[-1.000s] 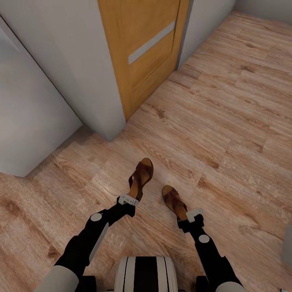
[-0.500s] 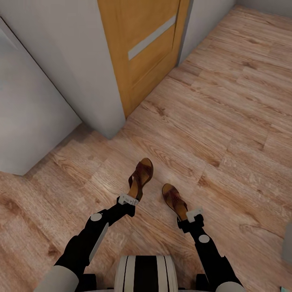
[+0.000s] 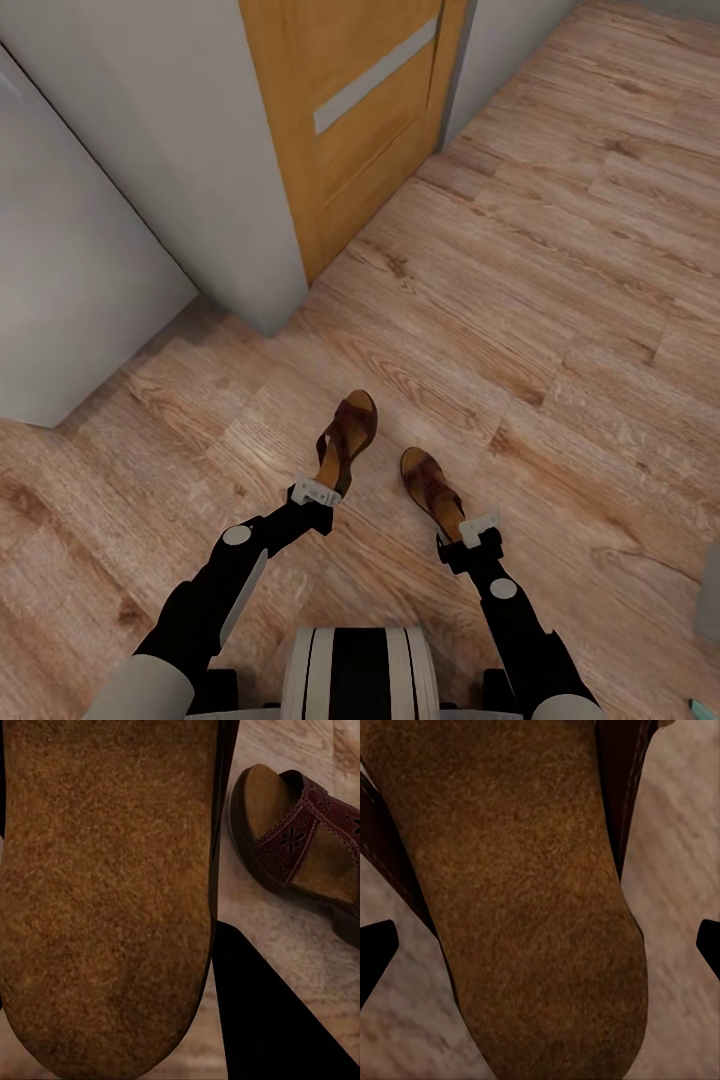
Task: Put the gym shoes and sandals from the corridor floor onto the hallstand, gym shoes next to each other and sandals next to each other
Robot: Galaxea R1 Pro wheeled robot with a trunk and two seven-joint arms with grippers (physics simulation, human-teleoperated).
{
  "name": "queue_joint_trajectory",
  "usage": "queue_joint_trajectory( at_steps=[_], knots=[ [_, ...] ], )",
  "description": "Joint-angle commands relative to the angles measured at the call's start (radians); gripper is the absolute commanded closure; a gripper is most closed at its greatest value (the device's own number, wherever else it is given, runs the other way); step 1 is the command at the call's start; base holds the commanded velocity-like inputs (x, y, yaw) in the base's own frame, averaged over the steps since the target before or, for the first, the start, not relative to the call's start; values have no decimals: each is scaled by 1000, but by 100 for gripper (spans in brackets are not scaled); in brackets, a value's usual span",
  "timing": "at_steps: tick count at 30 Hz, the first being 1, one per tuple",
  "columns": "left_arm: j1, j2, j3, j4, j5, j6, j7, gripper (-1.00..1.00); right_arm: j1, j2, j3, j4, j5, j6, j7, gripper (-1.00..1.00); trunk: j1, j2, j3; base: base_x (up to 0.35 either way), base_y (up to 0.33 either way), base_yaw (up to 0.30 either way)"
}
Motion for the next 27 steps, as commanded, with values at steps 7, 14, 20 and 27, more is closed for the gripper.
queue_joint_trajectory(
  at_steps=[7, 14, 20, 27],
  knots=[
    [0, 0, 0, -2, -2, 6, -5, 100, 0, 2, -5, -4, 10, 3, 9, -100, 1, -1, -12, 0, 0, 0],
    [0, 0, 1, -2, -2, 5, -5, 100, 0, 2, -7, -4, 10, 3, 9, -100, 2, -1, -20, 0, 0, 0],
    [0, 0, 0, -2, -3, 3, -5, 100, 0, 2, -8, -4, 10, 3, 9, 100, 2, -1, -20, 0, 0, 0],
    [0, 0, 0, -2, -3, -1, -5, 100, 0, 1, -9, -3, 10, 3, 9, 100, 2, -1, -20, 0, 0, 0]
  ],
)
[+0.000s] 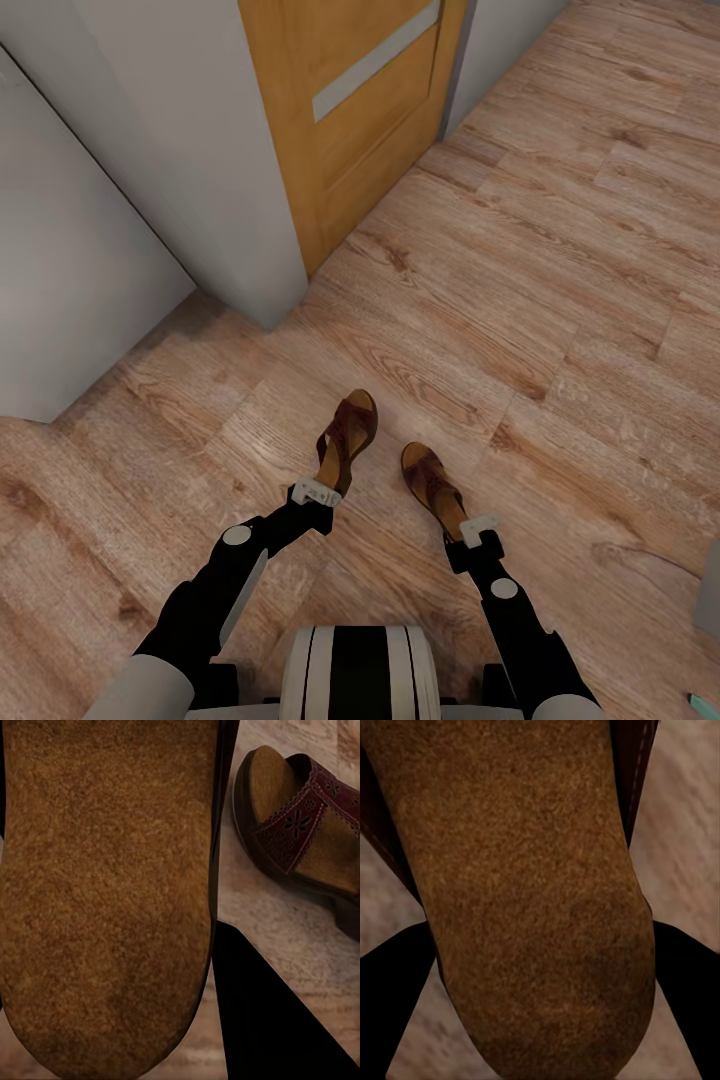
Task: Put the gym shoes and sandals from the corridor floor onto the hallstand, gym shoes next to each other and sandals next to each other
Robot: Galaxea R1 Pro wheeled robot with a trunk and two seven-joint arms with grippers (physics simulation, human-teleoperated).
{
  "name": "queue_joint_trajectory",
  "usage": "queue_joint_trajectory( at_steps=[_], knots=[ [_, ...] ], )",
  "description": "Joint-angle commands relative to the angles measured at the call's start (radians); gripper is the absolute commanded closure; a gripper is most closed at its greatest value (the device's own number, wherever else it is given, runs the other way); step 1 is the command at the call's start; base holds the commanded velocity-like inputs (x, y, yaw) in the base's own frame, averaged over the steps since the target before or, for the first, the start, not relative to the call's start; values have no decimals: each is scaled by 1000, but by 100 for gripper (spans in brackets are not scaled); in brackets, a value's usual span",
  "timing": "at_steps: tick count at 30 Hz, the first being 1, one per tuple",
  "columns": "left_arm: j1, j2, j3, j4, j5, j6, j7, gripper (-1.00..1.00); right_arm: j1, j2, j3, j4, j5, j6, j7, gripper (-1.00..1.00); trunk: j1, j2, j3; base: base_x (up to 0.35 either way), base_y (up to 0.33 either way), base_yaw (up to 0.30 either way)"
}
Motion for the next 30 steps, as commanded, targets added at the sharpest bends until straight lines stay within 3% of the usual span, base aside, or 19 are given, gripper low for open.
queue_joint_trajectory(
  at_steps=[1, 17, 30],
  knots=[
    [0, 0, 1, -1, -3, 5, -5, 100, 0, 1, -5, -2, 8, 3, 10, 100, 0, 0, -1, 0, 0, 0],
    [0, 1, 1, -3, 0, 3, -5, 100, 0, 1, -3, 0, 8, 3, 10, 100, 0, 0, -1, 0, 0, 0],
    [0, 4, 4, -2, 0, 4, -5, 100, 0, 1, -2, 4, 8, 1, 10, 100, -6, 3, 50, 0, 0, 0]
  ],
)
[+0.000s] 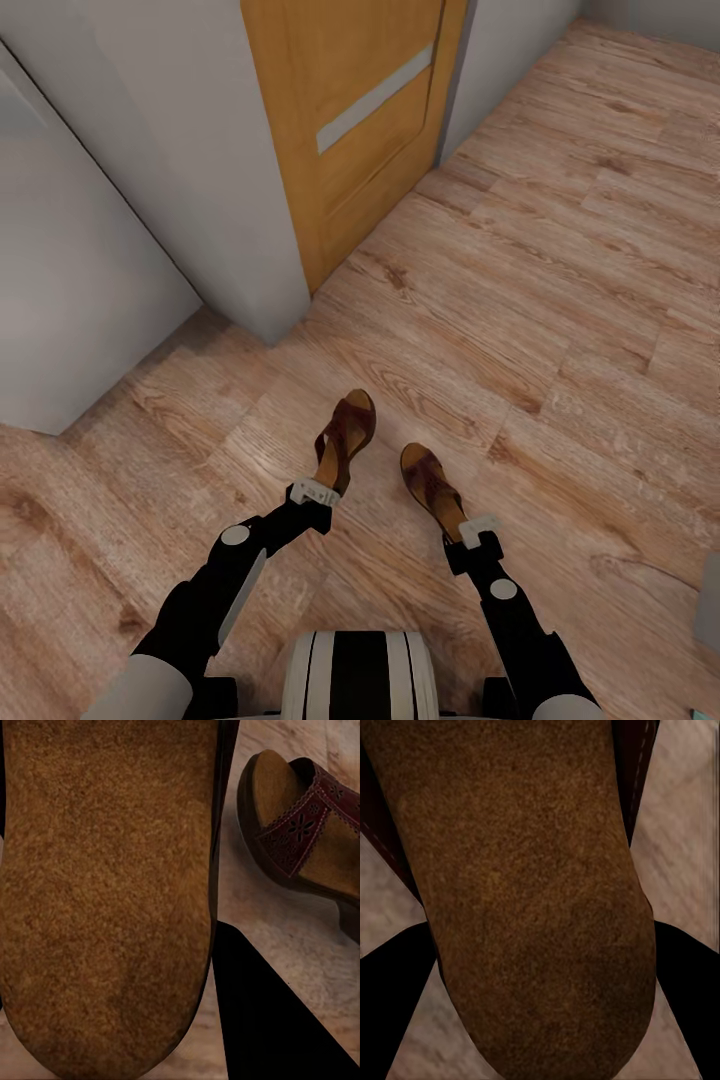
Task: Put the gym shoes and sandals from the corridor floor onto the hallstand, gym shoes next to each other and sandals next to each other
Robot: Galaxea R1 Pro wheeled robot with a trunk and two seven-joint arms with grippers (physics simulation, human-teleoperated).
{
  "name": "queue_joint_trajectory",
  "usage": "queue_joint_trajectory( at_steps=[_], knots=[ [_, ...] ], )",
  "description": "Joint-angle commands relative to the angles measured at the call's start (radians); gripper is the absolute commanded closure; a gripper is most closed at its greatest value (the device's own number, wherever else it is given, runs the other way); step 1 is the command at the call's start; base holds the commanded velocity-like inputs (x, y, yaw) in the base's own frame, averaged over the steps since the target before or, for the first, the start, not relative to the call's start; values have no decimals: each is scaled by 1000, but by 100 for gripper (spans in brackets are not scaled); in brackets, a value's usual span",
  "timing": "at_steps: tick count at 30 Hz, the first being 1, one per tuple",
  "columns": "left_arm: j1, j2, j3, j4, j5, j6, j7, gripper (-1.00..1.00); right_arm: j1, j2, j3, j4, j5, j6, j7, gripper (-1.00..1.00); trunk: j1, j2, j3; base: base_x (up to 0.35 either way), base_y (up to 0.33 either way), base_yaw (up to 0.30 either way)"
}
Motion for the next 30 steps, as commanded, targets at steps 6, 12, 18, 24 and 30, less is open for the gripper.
queue_joint_trajectory(
  at_steps=[6, 12, 18, 24, 30],
  knots=[
    [0, 4, 7, -5, -2, 6, -4, 100, 0, 3, -6, -1, 3, 0, 9, 100, -3, 1, 23, 0, 0, -2],
    [11, 5, 8, -43, -2, 7, -1, 100, 0, 3, -5, 0, 1, -2, 9, 100, -5, 3, 46, 0, 0, -24],
    [93, 44, 106, -94, -11, 17, 5, 100, 1, -3, -10, -5, -3, -5, 13, 100, -8, 4, 78, 0, 0, 0],
    [165, 61, 214, -85, -16, 9, 5, 100, 5, -18, -12, -5, 0, -34, 12, 100, -11, 5, 110, 0, 0, 0],
    [257, 67, 232, -82, -23, -3, 34, 100, 51, -23, -12, -7, 0, -113, 8, 100, -14, 7, 142, 0, 0, 0]
  ],
)
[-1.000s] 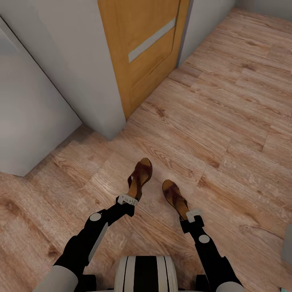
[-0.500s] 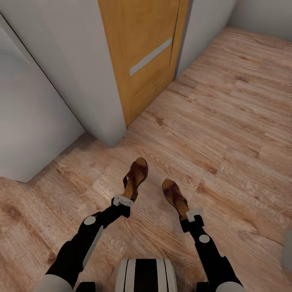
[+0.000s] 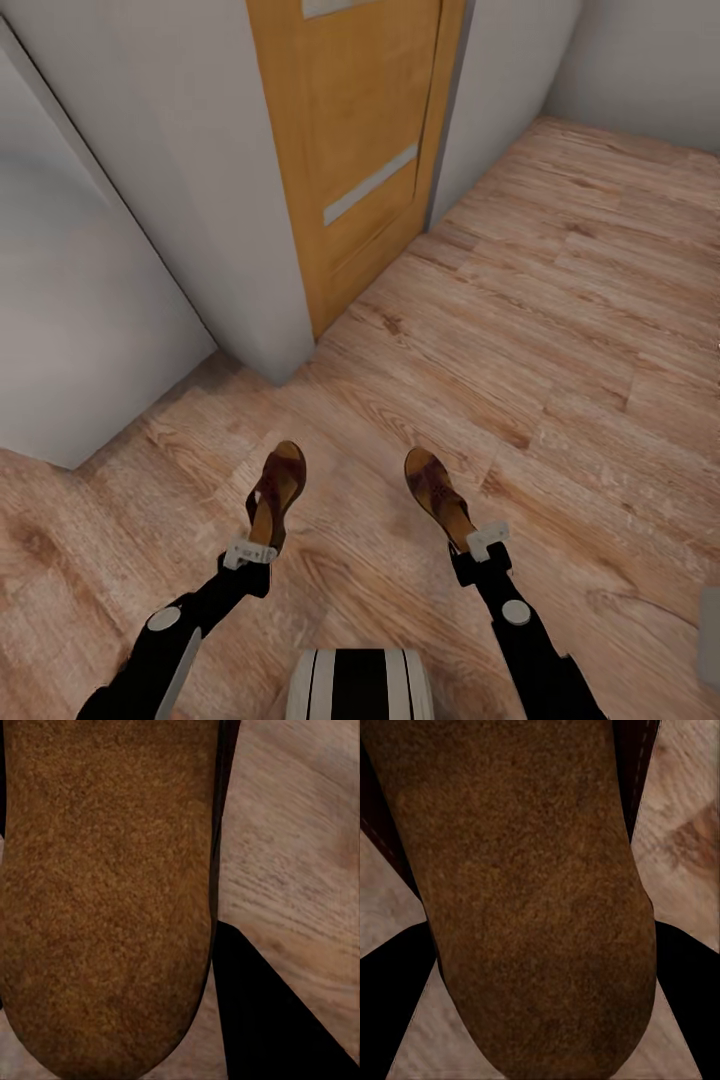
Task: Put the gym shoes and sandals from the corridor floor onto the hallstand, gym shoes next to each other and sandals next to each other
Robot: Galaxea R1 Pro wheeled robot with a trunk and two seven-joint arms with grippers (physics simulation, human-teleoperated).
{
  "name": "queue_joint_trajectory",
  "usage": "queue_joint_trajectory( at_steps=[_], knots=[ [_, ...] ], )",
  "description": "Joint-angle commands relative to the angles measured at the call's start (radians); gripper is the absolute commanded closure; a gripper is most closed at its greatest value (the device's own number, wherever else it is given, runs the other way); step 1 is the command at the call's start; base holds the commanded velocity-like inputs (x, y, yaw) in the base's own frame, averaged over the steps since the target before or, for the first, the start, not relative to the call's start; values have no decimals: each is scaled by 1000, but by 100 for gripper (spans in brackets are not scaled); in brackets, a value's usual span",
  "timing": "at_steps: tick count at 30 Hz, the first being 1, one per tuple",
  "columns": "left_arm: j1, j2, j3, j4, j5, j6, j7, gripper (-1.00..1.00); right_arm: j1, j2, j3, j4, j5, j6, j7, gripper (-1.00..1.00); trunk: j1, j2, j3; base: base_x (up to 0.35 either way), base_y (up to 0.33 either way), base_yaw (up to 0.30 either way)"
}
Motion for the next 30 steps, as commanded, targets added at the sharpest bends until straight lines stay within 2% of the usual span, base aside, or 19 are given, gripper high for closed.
queue_joint_trajectory(
  at_steps=[1, 3, 5, 7, 9, 11, 13, 16, 17, 20, 25, 28, 30],
  knots=[
    [27, 1, 4, -1, -3, -15, 16, 100, 30, 2, -10, -1, 8, -40, 8, 100, -1, 0, 5, 0, 0, 0],
    [44, 2, 5, -1, -3, -40, 34, 100, 51, 2, -18, -1, 8, -66, 7, 100, -1, 0, 16, 0, 0, 0],
    [69, 2, 5, 0, -1, -82, 65, 100, 82, 2, -49, -1, 8, -104, 7, 100, -2, 1, 27, 0, 0, 0],
    [110, 1, 6, 0, 1, -132, 109, 100, 115, 5, -126, 1, 7, -154, 10, 100, -3, 1, 38, 0, 0, 0],
    [132, 0, 6, 0, 2, -153, 127, 100, 128, 5, -165, 2, 6, -176, 11, 100, -4, 2, 48, 0, 0, 0],
    [190, -1, 6, 0, 5, -213, 167, 100, 163, 6, -248, 6, 5, -225, 15, 100, -5, 2, 59, 0, 0, 0],
    [234, -1, 6, 1, 8, -263, 204, 100, 208, 6, -286, 15, 5, -284, 16, 100, -6, 3, 70, 0, 0, 0],
    [271, -1, 14, 20, 22, -289, 244, 100, 248, 7, -299, 28, 6, -362, 15, 100, -7, 4, 86, 0, 0, 0],
    [286, -2, 27, 33, 38, -304, 259, 100, 266, 7, -302, 41, 7, -395, 15, 100, -8, 4, 92, 0, 0, 0],
    [303, 0, 59, 57, 58, -345, 276, 100, 286, 5, -306, 80, 8, -429, 15, 100, -9, 4, 108, 0, 0, 0],
    [307, 2, 101, 140, 63, -370, 302, 100, 290, 3, -309, 109, 8, -435, 13, 100, -11, 6, 135, 0, 0, 0],
    [308, 1, 137, 205, 59, -433, 311, 100, 291, 3, -310, 125, 8, -435, 12, 100, -13, 6, 151, 0, 0, -3],
    [308, 2, 143, 218, 60, -450, 312, 100, 291, 2, -311, 139, 8, -436, 11, 100, -14, 7, 162, 0, 0, -42]
  ],
)
